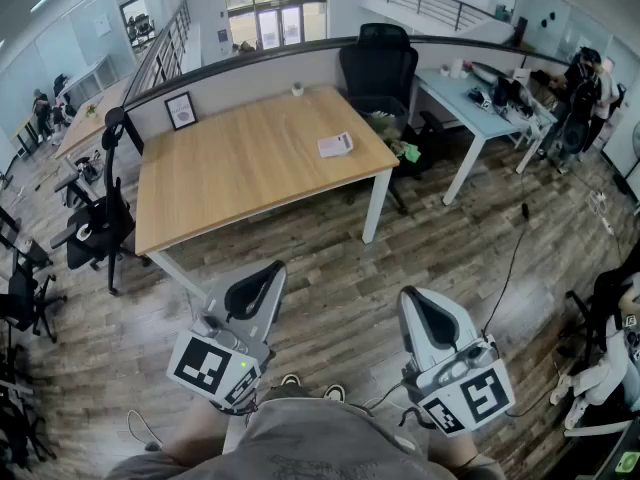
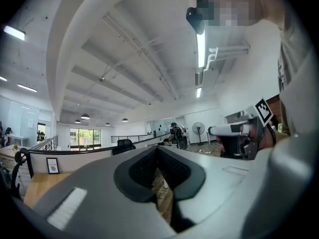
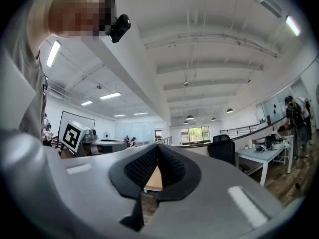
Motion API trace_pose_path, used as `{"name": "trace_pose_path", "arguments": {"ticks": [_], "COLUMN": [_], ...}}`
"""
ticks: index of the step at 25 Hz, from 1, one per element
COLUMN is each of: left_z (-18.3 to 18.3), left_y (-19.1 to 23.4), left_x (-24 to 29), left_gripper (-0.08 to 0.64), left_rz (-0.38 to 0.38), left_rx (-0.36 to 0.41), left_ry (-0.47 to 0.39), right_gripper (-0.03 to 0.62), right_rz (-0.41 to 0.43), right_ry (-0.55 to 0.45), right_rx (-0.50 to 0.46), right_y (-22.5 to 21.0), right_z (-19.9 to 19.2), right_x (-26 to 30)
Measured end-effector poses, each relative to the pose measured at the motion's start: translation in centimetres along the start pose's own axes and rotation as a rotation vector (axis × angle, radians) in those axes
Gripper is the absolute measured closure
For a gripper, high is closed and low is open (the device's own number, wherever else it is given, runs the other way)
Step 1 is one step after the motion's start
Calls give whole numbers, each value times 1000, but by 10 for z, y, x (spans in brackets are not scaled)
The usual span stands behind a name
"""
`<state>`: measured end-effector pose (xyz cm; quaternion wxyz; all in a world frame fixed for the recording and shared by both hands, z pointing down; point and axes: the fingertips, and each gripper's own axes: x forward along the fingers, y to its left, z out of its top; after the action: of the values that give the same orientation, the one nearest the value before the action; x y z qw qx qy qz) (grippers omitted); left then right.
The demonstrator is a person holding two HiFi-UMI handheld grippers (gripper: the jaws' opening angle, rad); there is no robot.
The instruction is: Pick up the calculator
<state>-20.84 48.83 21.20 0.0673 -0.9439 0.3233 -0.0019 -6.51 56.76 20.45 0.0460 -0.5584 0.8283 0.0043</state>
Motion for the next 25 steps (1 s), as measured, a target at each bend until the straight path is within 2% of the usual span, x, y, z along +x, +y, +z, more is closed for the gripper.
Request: {"name": "trace_pose_path", "arguments": {"ticks": [8,16,17,18,20,25], "left_z": [-5,-9,-9,-10,-12,-21], "left_y": [-11,-12,-11,-10,-7,0], "left_x": [-2,1,2,3,7,22], "left_gripper": [558,558,558,558,558,558], "left_rz": [-14,8,12,14,15,6], "left_rx": [7,8,8,8,10,15], "left_ry": [9,16,18,19,21,34], "right_gripper": [581,575,549,485,403,388], "right_rz": [-8,30,47,55,34,-7], "right_ry": [-20,0,8,14,18,15], "right_rx": [9,28,36,40,34,37], "right_y": [-4,-6,-5,-5,-11,-29], "right_z": [-2,-12,-14,-15,-18,-21], "right_x": [-10,-18,-16,-14,-9,3]}}
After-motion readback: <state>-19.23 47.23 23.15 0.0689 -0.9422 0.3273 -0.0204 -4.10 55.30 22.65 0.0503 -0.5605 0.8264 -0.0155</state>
